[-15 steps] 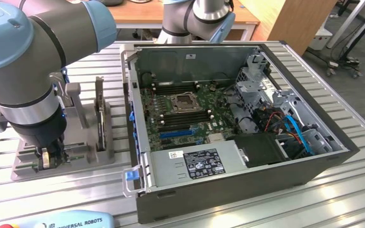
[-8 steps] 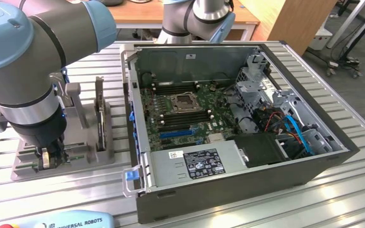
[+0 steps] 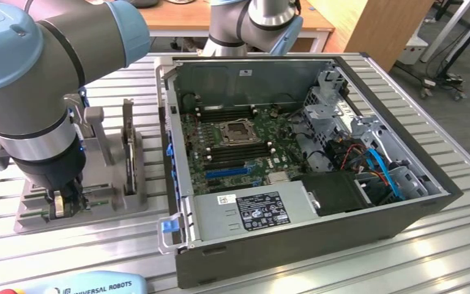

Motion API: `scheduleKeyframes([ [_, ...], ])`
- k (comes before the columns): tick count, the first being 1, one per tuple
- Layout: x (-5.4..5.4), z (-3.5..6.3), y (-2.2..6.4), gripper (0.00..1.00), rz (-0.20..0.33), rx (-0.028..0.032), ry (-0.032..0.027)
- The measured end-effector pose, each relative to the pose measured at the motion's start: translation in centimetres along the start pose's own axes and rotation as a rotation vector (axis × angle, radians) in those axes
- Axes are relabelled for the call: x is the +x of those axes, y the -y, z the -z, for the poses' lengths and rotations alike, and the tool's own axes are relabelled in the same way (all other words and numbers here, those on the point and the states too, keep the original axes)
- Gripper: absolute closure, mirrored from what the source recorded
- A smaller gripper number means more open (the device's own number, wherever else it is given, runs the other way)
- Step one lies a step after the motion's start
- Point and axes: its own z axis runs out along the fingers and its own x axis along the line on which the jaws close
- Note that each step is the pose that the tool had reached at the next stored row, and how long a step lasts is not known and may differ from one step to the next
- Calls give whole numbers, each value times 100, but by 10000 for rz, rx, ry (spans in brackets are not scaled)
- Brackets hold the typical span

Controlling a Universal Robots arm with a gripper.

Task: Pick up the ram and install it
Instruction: 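Pick up the ram and move it above insertion slot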

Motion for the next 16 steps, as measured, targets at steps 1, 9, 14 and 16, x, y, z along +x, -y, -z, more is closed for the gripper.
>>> scheduleKeyframes([
  [1,0,0,0,88,0,0,2],
  [9,1,-7,0,88,-191,7,14],
  [14,1,-8,0,88,-191,7,14],
  [16,1,-7,0,88,-191,8,15],
])
